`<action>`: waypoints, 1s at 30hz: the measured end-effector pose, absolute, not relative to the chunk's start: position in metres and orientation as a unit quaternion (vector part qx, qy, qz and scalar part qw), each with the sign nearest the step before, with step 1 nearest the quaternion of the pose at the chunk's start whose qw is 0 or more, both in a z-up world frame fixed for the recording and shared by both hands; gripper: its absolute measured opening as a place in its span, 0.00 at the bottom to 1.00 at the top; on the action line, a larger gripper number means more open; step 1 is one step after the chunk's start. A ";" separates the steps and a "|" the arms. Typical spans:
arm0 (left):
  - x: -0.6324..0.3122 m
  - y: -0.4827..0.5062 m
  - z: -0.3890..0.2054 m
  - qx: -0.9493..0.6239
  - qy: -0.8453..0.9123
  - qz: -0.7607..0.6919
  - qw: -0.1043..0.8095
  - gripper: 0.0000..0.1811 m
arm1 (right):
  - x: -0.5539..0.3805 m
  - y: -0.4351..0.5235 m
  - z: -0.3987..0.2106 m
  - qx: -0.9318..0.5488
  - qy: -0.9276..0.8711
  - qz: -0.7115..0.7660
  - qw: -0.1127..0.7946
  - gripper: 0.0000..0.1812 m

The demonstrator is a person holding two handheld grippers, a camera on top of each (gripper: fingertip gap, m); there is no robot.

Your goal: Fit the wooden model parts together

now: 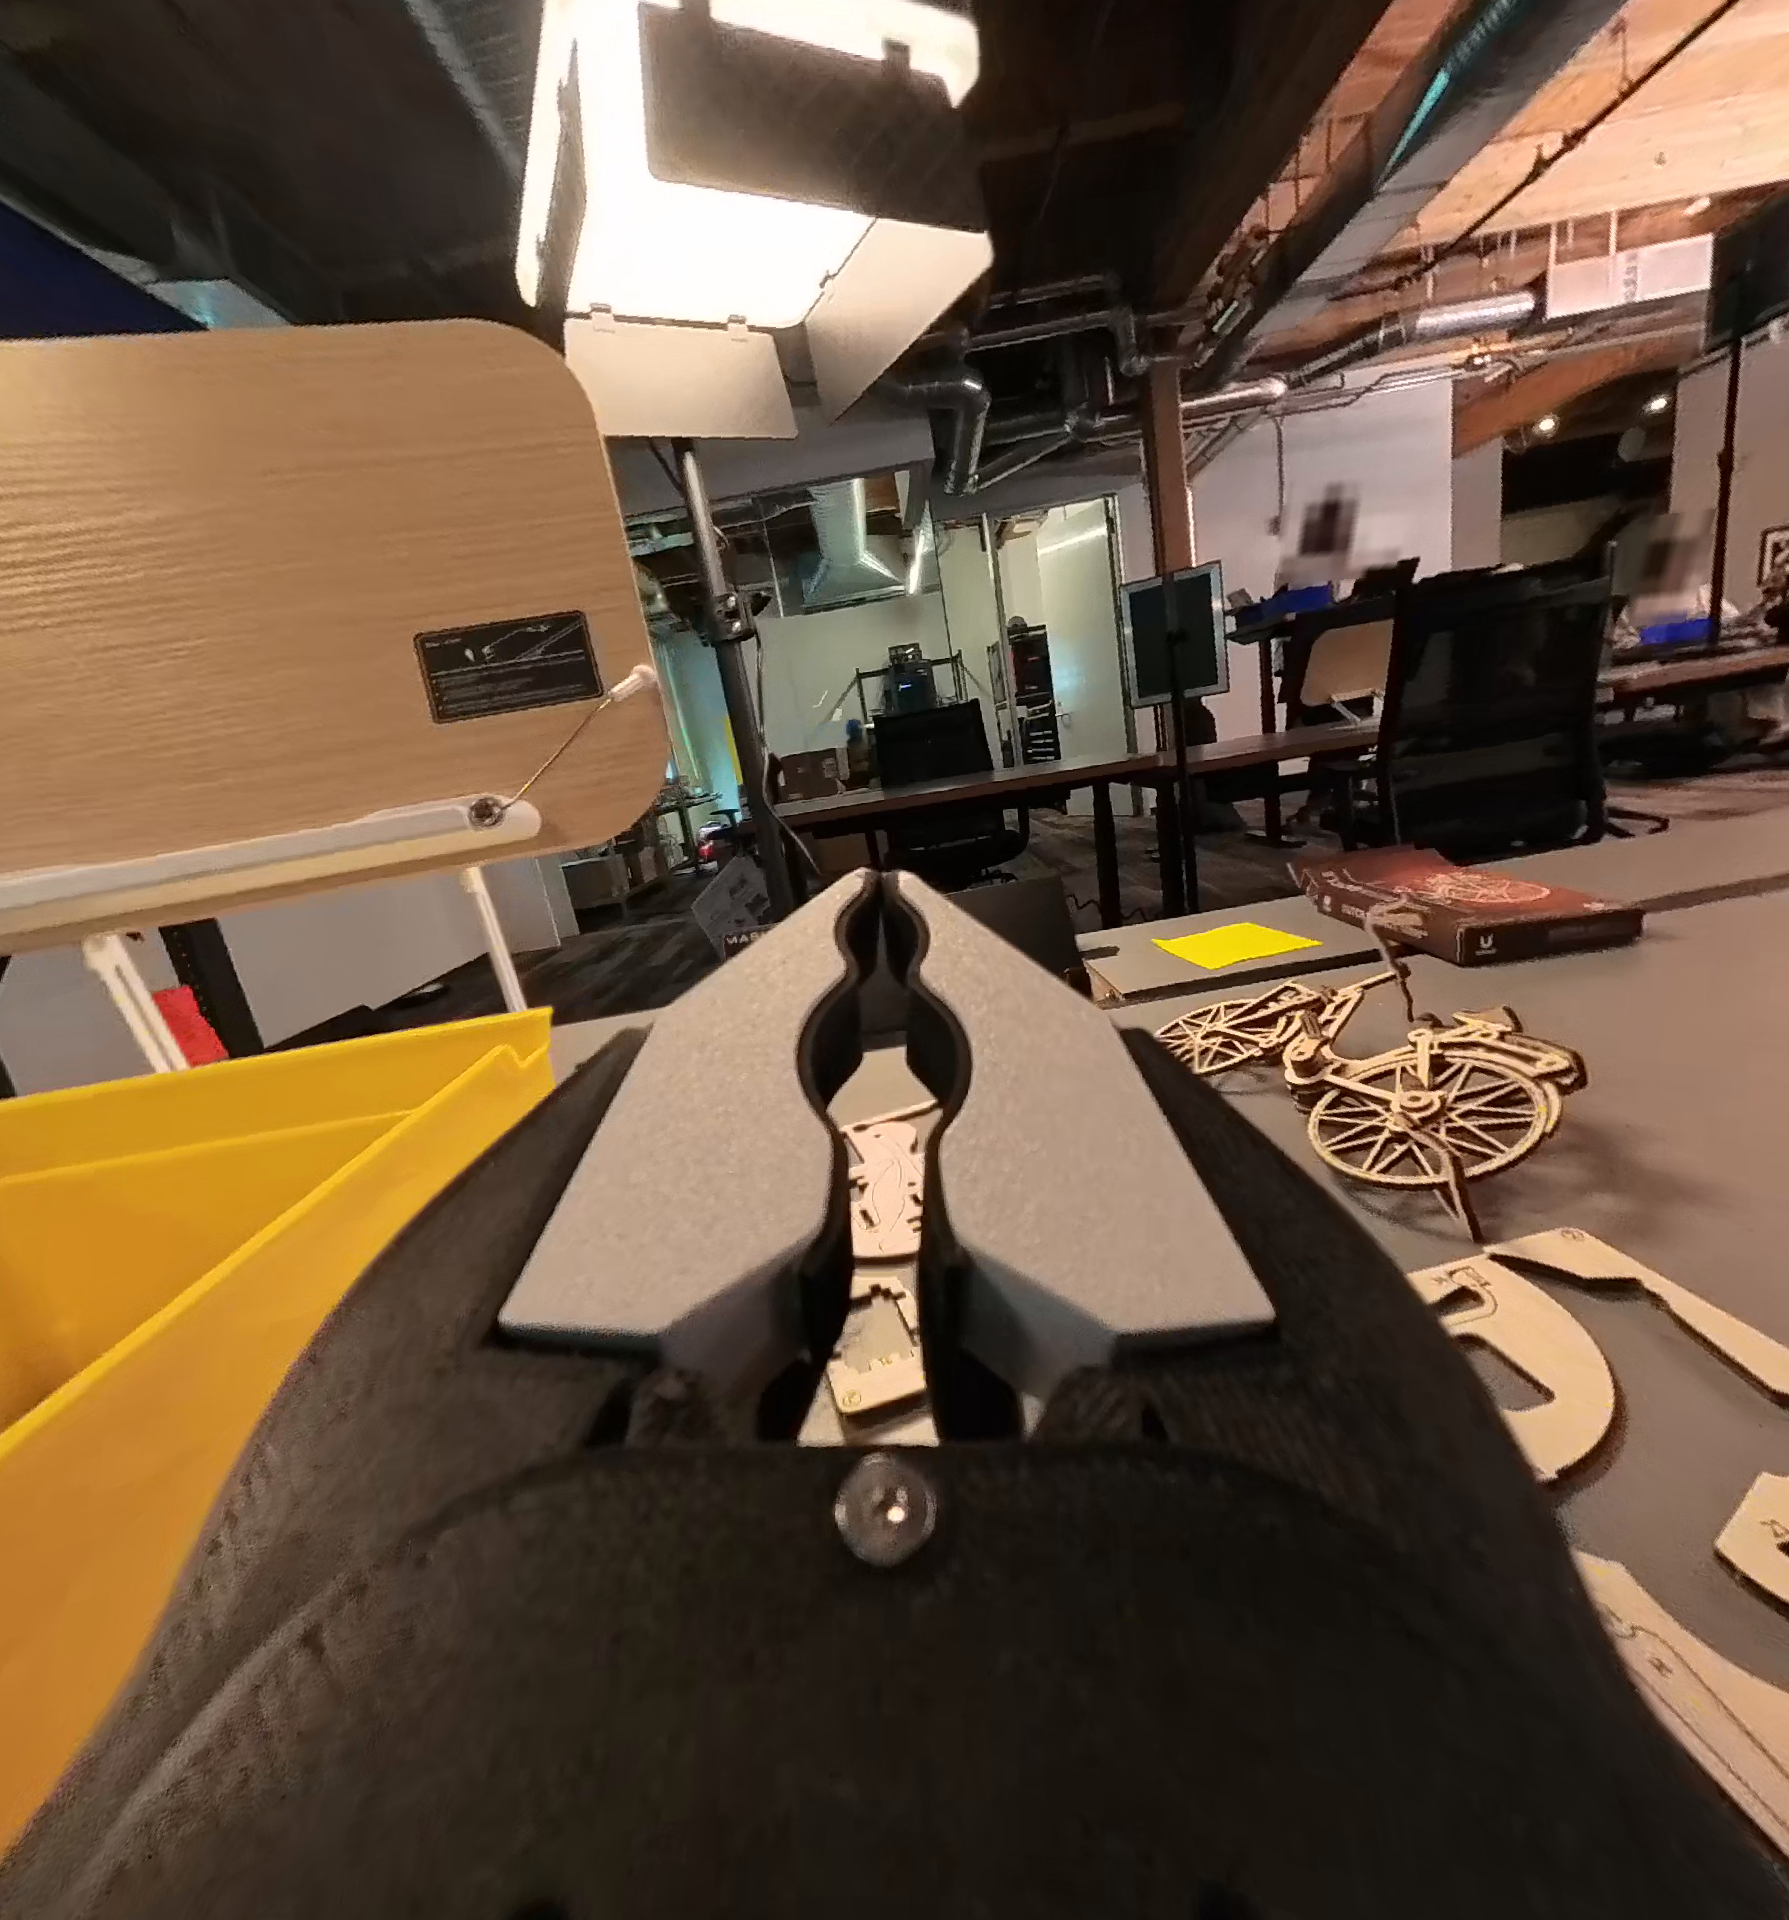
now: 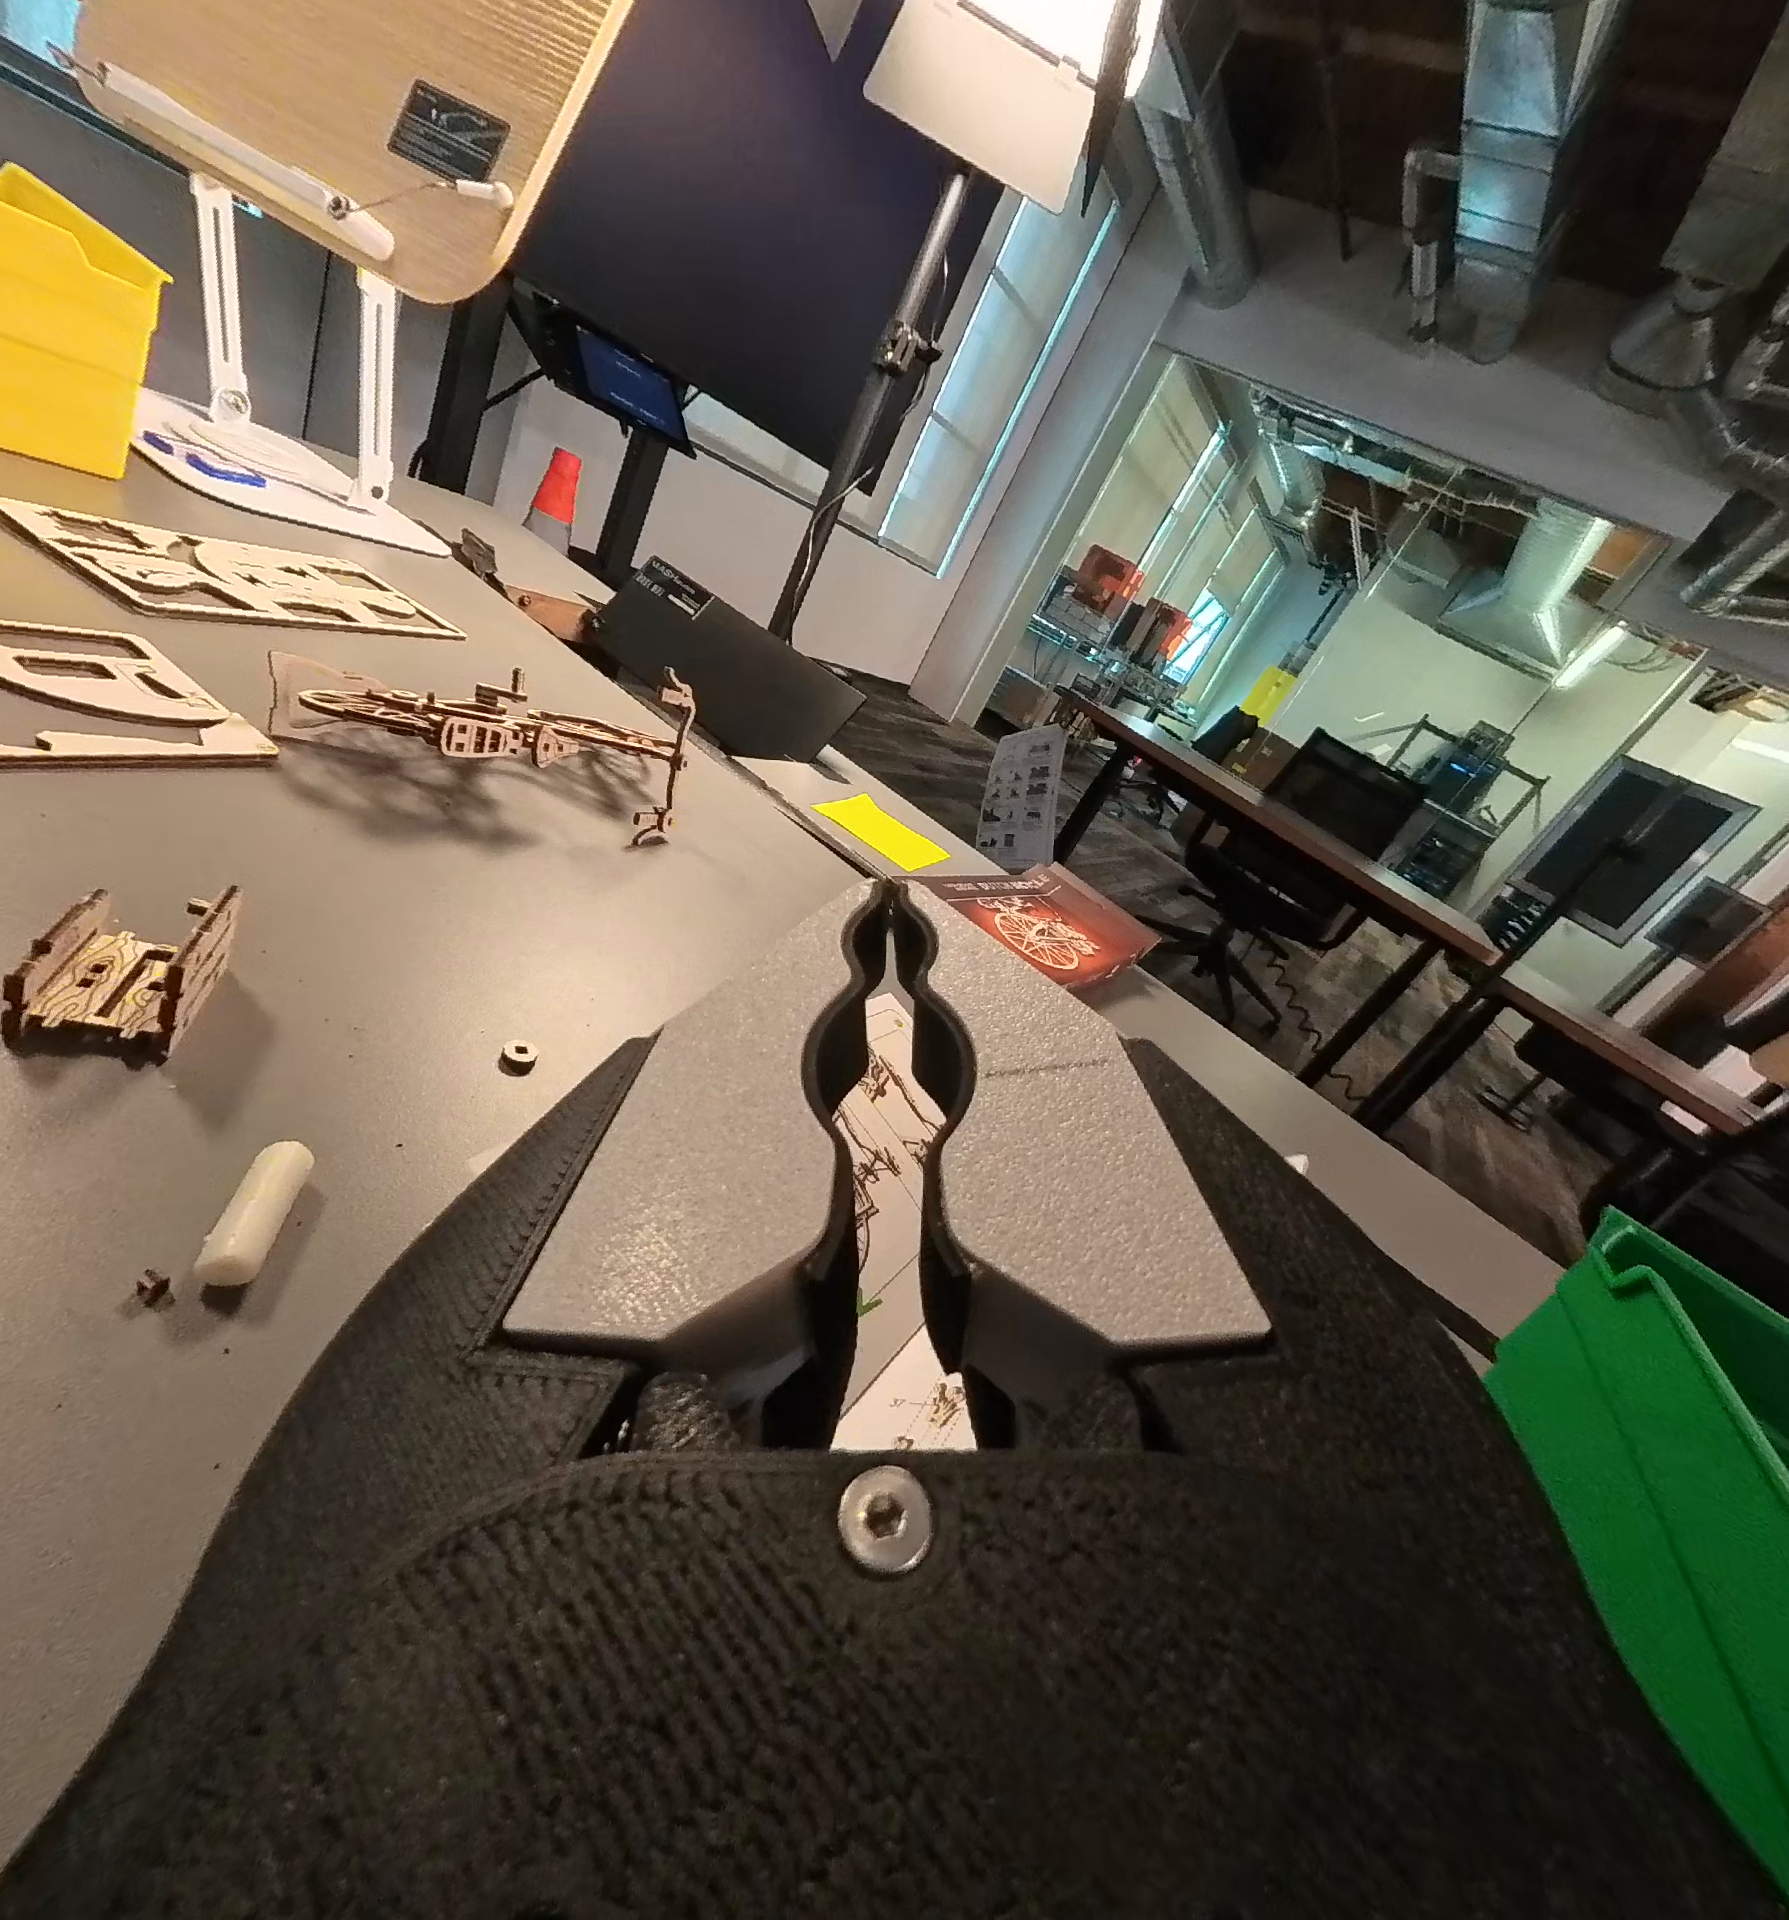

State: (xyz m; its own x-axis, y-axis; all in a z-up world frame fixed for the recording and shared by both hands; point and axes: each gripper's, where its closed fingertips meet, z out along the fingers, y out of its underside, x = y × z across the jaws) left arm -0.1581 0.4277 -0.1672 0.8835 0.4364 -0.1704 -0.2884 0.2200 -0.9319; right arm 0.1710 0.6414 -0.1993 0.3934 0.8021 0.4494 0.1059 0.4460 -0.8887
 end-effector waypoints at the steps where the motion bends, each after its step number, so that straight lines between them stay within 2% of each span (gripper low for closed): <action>1: -0.156 0.429 -0.167 -0.581 -0.058 0.234 0.777 0.00 | 0.171 0.641 -0.199 -0.463 -0.490 0.251 0.695 0.00; 5: -0.157 0.440 -0.185 -0.650 -0.065 0.180 0.736 0.00 | 0.171 0.642 -0.199 -0.463 -0.490 0.250 0.695 0.00; 7: -0.164 0.449 -0.212 -0.731 -0.093 0.132 0.663 0.03 | 0.172 0.642 -0.199 -0.463 -0.489 0.249 0.696 0.00; 9: -0.171 0.454 -0.236 -0.798 -0.114 0.100 0.583 0.13 | 0.172 0.642 -0.199 -0.463 -0.490 0.249 0.695 0.00; 12: -0.186 0.454 -0.267 -0.871 -0.125 0.115 0.461 0.20 | 0.171 0.641 -0.199 -0.462 -0.493 0.246 0.695 0.00; 16: -0.200 0.455 -0.290 -0.918 -0.124 0.139 0.350 0.21 | 0.172 0.642 -0.199 -0.462 -0.492 0.246 0.696 0.00; 20: -0.200 0.462 -0.300 -0.935 -0.132 0.122 0.306 0.22 | 0.172 0.642 -0.198 -0.461 -0.492 0.246 0.696 0.00; 24: -0.204 0.457 -0.305 -0.941 -0.174 0.121 0.264 0.27 | 0.173 0.643 -0.198 -0.461 -0.491 0.246 0.697 0.00; 30: -0.192 0.453 -0.308 -0.952 -0.190 0.066 0.229 0.17 | 0.173 0.641 -0.196 -0.457 -0.494 0.243 0.699 0.00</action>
State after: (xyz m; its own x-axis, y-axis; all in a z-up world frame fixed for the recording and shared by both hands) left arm -0.1923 0.4532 -0.3084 0.9191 0.3921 -0.0391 0.3315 -0.8230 -0.4613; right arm 0.1730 0.6413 -0.1964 0.3943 0.7912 0.4676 0.1113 0.4639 -0.8789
